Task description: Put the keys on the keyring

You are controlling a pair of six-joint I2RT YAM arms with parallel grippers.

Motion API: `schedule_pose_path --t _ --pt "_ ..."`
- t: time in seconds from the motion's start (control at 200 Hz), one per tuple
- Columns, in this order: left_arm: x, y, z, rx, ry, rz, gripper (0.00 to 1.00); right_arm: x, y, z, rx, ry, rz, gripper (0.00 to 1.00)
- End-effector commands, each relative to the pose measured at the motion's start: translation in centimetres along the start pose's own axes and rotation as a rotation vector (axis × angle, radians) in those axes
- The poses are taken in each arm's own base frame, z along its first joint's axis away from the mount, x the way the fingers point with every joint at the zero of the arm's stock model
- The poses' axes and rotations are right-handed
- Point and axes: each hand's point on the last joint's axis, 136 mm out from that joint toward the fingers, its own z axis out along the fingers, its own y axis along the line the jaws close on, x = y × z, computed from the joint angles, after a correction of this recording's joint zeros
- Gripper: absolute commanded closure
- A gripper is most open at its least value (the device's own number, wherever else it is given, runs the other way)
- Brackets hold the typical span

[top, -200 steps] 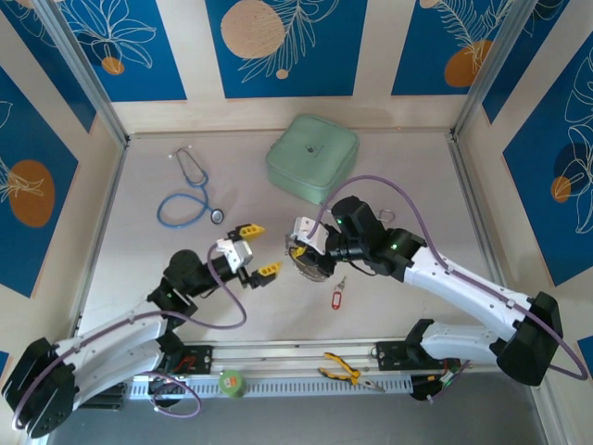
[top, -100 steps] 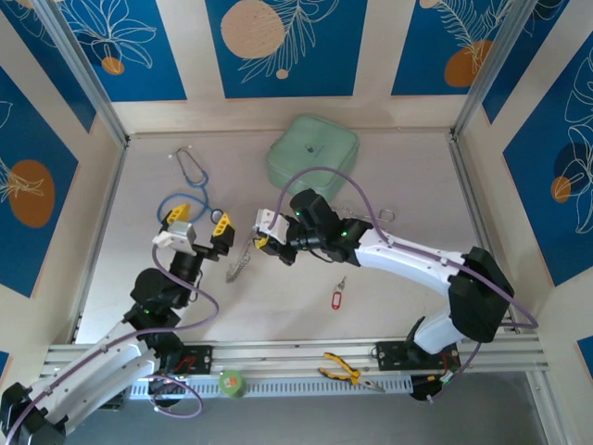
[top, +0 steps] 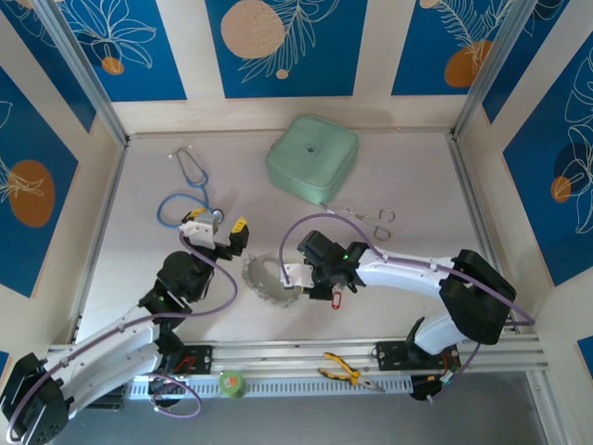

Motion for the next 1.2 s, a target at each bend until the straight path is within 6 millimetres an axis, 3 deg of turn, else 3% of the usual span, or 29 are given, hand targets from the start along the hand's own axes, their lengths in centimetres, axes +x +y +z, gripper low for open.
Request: schedule_pose_path --t 0.0,0.185,0.455,0.585,0.71,0.81,0.91,1.095,1.195 --pt "-1.5 -0.6 0.4 0.022 -0.018 -0.021 0.07 2.2 0.2 0.1 0.022 0.113 -0.046 0.99" --pt "-0.1 -0.7 0.7 0.024 0.044 0.012 0.06 4.0 -0.9 0.7 0.075 0.207 -0.078 0.92" --pt "0.6 -0.7 0.8 0.024 0.063 0.015 0.06 4.0 -4.9 1.4 0.161 0.246 -0.035 0.91" --pt "0.6 -0.7 0.8 0.024 0.067 0.016 0.06 3.9 -7.1 1.5 0.212 0.264 0.031 0.73" --pt "0.7 -0.7 0.7 0.026 0.078 0.02 0.06 3.0 -7.9 -0.2 0.217 0.194 0.206 0.66" --pt "1.0 -0.7 0.6 0.032 0.089 0.025 0.06 1.2 -6.8 -2.7 0.147 0.061 0.48 0.63" --pt "1.7 -0.9 0.8 0.037 0.115 0.019 0.06 -0.8 -3.9 -4.5 0.007 -0.04 0.798 0.63" --pt "3.3 -1.0 1.6 0.021 0.178 -0.01 0.05 -2.1 -0.3 -5.7 -0.142 -0.021 1.386 0.65" --pt "3.5 -1.2 2.0 0.018 0.178 -0.029 0.05 -2.4 0.9 -5.5 -0.222 0.023 1.519 0.67"
